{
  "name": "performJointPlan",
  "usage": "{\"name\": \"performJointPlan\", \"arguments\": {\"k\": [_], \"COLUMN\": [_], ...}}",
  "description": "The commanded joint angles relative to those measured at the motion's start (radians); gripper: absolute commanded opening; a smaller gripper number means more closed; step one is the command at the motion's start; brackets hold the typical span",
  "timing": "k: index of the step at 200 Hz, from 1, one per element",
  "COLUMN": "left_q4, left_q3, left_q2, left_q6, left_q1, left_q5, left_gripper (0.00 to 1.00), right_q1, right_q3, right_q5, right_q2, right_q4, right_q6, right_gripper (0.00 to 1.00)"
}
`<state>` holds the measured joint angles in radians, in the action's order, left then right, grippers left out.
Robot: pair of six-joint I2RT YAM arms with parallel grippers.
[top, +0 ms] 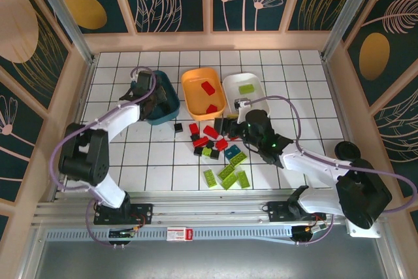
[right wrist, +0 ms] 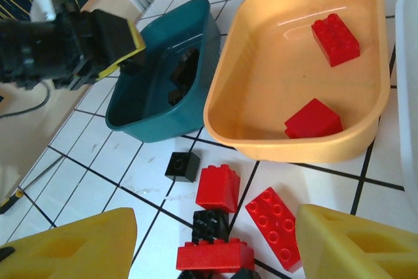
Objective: Sort the legos into containers by color
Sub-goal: Place the lego in the container, then pick up the lego from the bottom-center of the table.
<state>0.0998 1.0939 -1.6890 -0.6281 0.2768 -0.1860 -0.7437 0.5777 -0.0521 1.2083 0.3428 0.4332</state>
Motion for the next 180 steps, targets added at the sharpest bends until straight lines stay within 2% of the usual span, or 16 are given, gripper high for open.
{"name": "performJointPlan", "arguments": {"k": [1,17,40,72,104,130,153,157,180], "left_q4": [-0.016,-0.011,-0.003,-0.004,-0.057,-0.1,-0.135,-0.136,-0.103], "left_q3": [0.079,0.111,0.152,0.178,0.088,-0.059,-0.247,-0.277,-0.424], "left_q2": [-0.084,-0.13,-0.156,-0.103,0.093,0.291,0.479,0.507,0.677], "left_q6": [0.022,0.018,0.016,0.006,-0.024,-0.041,-0.08,-0.088,-0.118], "left_q1": [-0.025,-0.033,-0.034,-0.033,-0.012,0.078,0.146,0.149,0.15], "left_q5": [0.025,0.033,0.044,0.105,0.185,0.194,0.195,0.2,0.201], "left_gripper": [0.28,0.35,0.53,0.74,0.86,0.9,0.93,0.98,0.99], "right_q1": [0.007,0.006,0.006,0.003,-0.008,-0.042,-0.154,-0.177,-0.295], "right_q3": [-0.024,-0.031,-0.035,-0.048,-0.05,-0.059,-0.034,-0.022,0.067], "right_q5": [0.002,-0.008,-0.009,0.003,0.044,0.063,0.056,0.055,0.063], "right_q2": [-0.029,-0.033,-0.031,-0.029,-0.028,-0.035,-0.03,-0.021,0.071], "right_q4": [-0.03,-0.052,-0.116,-0.201,-0.305,-0.356,-0.366,-0.374,-0.436], "right_q6": [0.027,0.036,0.049,0.064,0.074,0.083,0.042,0.033,0.006], "right_gripper": [0.65,0.66,0.66,0.66,0.66,0.66,0.65,0.65,0.63]}}
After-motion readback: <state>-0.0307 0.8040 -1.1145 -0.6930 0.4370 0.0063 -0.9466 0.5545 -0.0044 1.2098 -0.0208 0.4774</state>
